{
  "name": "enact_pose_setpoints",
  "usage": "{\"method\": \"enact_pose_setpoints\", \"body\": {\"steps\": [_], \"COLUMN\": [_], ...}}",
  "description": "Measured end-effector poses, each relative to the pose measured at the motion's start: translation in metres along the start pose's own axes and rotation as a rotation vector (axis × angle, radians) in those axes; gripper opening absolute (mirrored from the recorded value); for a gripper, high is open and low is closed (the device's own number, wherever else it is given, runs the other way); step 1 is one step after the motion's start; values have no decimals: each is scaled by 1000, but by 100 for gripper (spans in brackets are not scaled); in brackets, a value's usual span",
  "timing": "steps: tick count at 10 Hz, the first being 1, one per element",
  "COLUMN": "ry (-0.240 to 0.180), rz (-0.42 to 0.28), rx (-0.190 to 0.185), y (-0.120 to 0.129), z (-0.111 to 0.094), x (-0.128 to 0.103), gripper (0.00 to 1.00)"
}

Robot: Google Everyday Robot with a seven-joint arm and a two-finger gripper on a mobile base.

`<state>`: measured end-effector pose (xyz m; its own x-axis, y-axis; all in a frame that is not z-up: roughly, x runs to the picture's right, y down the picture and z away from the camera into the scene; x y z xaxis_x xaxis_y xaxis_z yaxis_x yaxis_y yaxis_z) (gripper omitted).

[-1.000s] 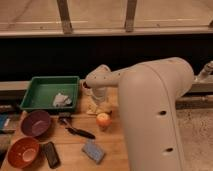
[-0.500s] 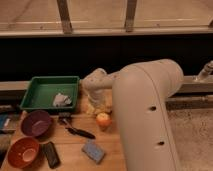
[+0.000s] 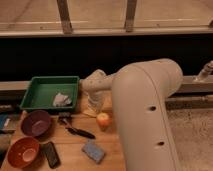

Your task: Place banana in purple bowl

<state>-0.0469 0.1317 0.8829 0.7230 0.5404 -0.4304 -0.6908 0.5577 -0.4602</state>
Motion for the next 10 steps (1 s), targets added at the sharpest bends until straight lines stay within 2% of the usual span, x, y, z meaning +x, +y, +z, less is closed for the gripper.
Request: {"method": "enact_pose_setpoints", "body": {"steps": [3, 5, 6, 10], "ry": [-5, -37, -56, -192], "rz": [7, 23, 29, 17], "rx": [-3, -16, -24, -86], "y": [-1, -10, -14, -36], "z": [-4, -17, -26, -94], "x": [5, 8, 8, -5], "gripper": [11, 11, 11, 11]}}
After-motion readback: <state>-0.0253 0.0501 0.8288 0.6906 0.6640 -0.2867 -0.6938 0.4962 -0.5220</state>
